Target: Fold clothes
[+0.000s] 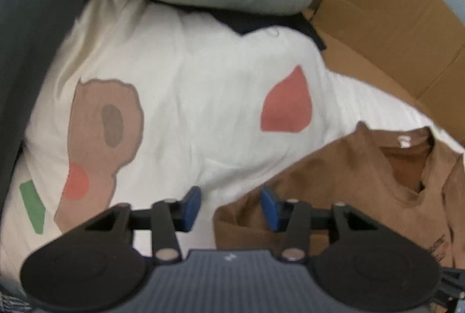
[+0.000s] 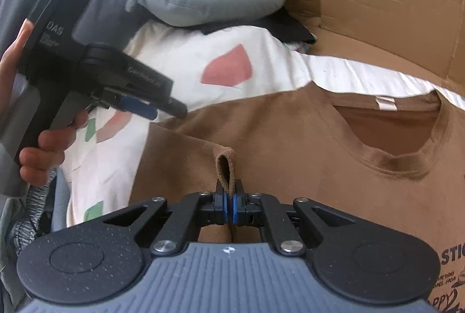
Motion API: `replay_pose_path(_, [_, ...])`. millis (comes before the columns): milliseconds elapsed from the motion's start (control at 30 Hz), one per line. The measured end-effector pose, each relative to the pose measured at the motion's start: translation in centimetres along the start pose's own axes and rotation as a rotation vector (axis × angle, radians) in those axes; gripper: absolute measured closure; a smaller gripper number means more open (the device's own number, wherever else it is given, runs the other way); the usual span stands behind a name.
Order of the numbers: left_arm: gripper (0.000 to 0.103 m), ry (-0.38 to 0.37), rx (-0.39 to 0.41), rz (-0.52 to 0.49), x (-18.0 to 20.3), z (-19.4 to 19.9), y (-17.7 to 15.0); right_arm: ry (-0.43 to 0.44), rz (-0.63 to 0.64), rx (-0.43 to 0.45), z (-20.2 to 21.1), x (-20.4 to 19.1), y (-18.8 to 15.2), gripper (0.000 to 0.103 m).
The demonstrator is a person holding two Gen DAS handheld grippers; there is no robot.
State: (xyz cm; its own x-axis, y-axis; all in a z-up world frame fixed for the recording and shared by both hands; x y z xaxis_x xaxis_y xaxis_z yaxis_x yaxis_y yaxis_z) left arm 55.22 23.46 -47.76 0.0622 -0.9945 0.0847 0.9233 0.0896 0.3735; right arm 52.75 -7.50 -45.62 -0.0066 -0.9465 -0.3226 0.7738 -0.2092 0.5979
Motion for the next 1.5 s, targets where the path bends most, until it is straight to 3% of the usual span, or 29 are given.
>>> replay_pose_path(100, [0.086,0.005,-0.020,-0.006,0.2,-0.4,-0.4,0.001,-0.026,-0.014,-0.3,0.9,-0.3,0.101])
replay_pose_path(267, [0.095,0.032,-0.006,-0.012,0.3,-0.1,-0.1,0.015,-0.066,-0.029,-0.6,1.7,-0.7,0.101])
replay_pose_path(633, [0.094,0.083,-0.005,0.014,-0.2,-0.1,0.2,-0.053,-0.079,-0.077,-1.7,2.6,-2.1,0.102])
replay_pose_path(733, [0.090,0.071,0.001,0.044,-0.6,0.1,0.3,-0.061,-0.090,-0.075,-1.6,2.9,-2.1,0.102])
replay_pose_path(800, [0.081,0.068,0.023,0.094,-1.4,0.9,0.6,-0.057,-0.099,-0.074,-1.6,3.0,-2.0,0.102])
replay_pose_path(900, [0.079,0.043,0.046,0.138,-2.2,2.1,0.9,-0.053,-0.104,-0.072,-1.6,3.1,-2.1,0.102])
replay_pose_path(1200, [0.077,-0.012,0.039,0.045,-0.8,2.5,-0.9,-0.044,-0.126,-0.083,-1.8,3.6,-2.6,0.102])
replay_pose_path(1433, [0.074,0.038,0.038,-0.022,0.1,0.6,-2.1,-0.019,-0.163,-0.079,-2.0,3.9,-2.6,0.102])
replay_pose_path(1500, [0.077,0.038,0.038,0.014,-0.1,0.0,-2.2,-0.007,-0.183,-0.078,-2.0,4.0,-2.6,0.102])
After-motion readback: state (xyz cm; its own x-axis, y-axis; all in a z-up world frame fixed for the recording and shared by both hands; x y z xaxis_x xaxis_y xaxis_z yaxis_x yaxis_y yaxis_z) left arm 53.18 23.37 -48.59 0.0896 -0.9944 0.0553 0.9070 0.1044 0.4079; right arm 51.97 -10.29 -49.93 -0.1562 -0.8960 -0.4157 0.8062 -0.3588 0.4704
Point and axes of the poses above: each gripper's, at about its wrist camera, not at the fingertips, and z roughly against the way its jaws point, x to its right, y to its top, the point moved 10 cm from there along -z, roughly the way its jaws point, and after that the axes turned 2 degrees about y, right-handed, at the moved point
